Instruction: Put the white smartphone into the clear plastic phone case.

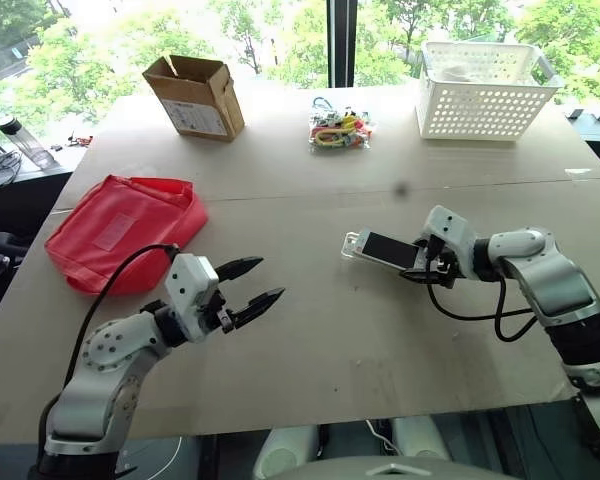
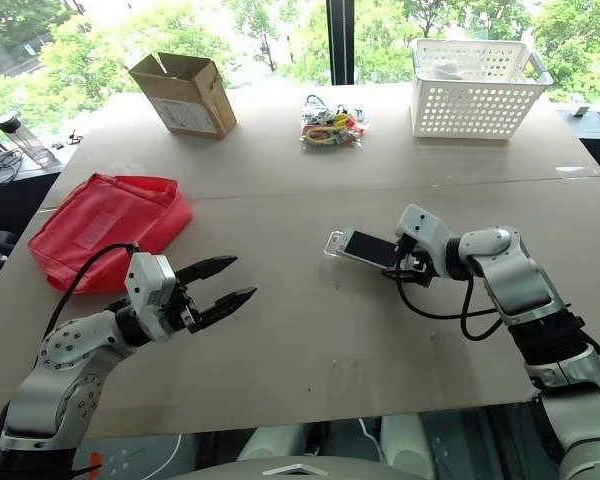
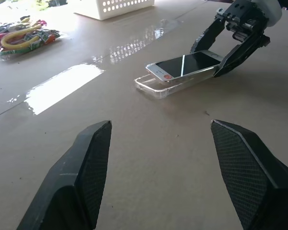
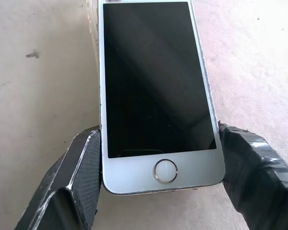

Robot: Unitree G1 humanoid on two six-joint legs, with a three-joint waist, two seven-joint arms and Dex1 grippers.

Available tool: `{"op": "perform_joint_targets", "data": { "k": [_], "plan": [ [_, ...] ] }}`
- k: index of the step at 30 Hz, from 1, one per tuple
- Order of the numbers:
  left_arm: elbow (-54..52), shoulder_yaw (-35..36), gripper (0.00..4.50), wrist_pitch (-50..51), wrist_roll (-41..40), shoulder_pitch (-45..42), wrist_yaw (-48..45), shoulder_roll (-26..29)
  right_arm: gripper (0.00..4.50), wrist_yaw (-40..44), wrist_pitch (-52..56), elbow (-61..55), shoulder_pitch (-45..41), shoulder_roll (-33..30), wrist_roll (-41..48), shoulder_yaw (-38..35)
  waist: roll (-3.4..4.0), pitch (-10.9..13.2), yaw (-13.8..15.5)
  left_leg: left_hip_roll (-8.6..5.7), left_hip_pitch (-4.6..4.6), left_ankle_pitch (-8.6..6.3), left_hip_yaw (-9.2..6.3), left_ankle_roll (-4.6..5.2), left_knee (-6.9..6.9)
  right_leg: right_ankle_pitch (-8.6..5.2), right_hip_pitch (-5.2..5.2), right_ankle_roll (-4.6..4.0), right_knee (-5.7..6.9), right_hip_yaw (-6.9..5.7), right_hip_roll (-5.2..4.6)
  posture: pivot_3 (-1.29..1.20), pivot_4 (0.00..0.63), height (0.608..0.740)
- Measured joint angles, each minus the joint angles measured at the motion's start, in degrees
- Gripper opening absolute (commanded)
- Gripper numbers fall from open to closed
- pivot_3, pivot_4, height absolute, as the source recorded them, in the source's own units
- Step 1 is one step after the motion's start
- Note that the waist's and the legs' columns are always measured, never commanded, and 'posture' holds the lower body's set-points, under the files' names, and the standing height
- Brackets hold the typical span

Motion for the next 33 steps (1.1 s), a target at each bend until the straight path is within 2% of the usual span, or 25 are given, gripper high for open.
{"op": "perform_joint_targets", "data": {
  "k": [8, 20, 22, 23, 33],
  "plan": [
    [0.00, -0.01, 3.37, -0.04, 0.05, 0.00, -0.13, -0.04, 2.99, 1.51, -5.09, 1.18, -0.10, -2.56, -0.48, 1.47, -0.01, 0.01, 0.00, 0.00, -0.02, 0.00, 0.00, 0.00, 0.00, 0.00, -0.02, 0.00, -0.01, 0.00, 0.00, 0.00, 0.150, 0.733],
    [0.00, -0.03, 3.37, -0.16, 0.20, 0.49, -0.08, -0.13, 2.99, 4.98, -10.55, 4.62, -1.80, -2.69, -0.88, 2.82, -0.01, 0.03, 0.00, 0.01, -0.04, 0.00, 0.01, 0.00, 0.00, 0.00, -0.04, 0.00, -0.02, 0.01, 0.00, 0.00, 0.150, 0.733],
    [0.00, -0.03, 3.37, -0.18, 0.25, 0.49, -0.08, -0.13, 4.03, 6.03, -10.75, 4.68, -2.39, -2.56, -0.50, 3.51, -0.01, 0.03, -0.02, 0.01, -0.04, 0.00, 0.01, 0.00, 0.00, 0.00, -0.04, 0.00, -0.02, 0.01, 0.00, 0.00, 0.150, 0.733],
    [0.00, -0.03, 3.37, -0.20, 0.31, 0.49, -0.07, -0.13, 4.40, 6.09, -11.15, 4.74, -2.57, -2.46, -0.38, 3.58, -0.01, 0.03, -0.02, 0.01, -0.04, 0.00, 0.01, 0.00, 0.00, 0.00, -0.04, 0.00, -0.02, 0.01, 0.00, 0.00, 0.150, 0.733],
    [0.00, -0.03, 3.37, -0.61, 1.26, 1.17, -0.01, -0.37, 4.48, 5.02, -13.23, 6.78, -3.64, -1.62, -0.85, 3.57, -0.01, 0.03, 0.02, 0.01, -0.05, 0.00, 0.02, 0.00, 0.00, 0.00, -0.05, 0.00, -0.02, 0.01, 0.00, 0.00, 0.150, 0.733]
  ]
}}
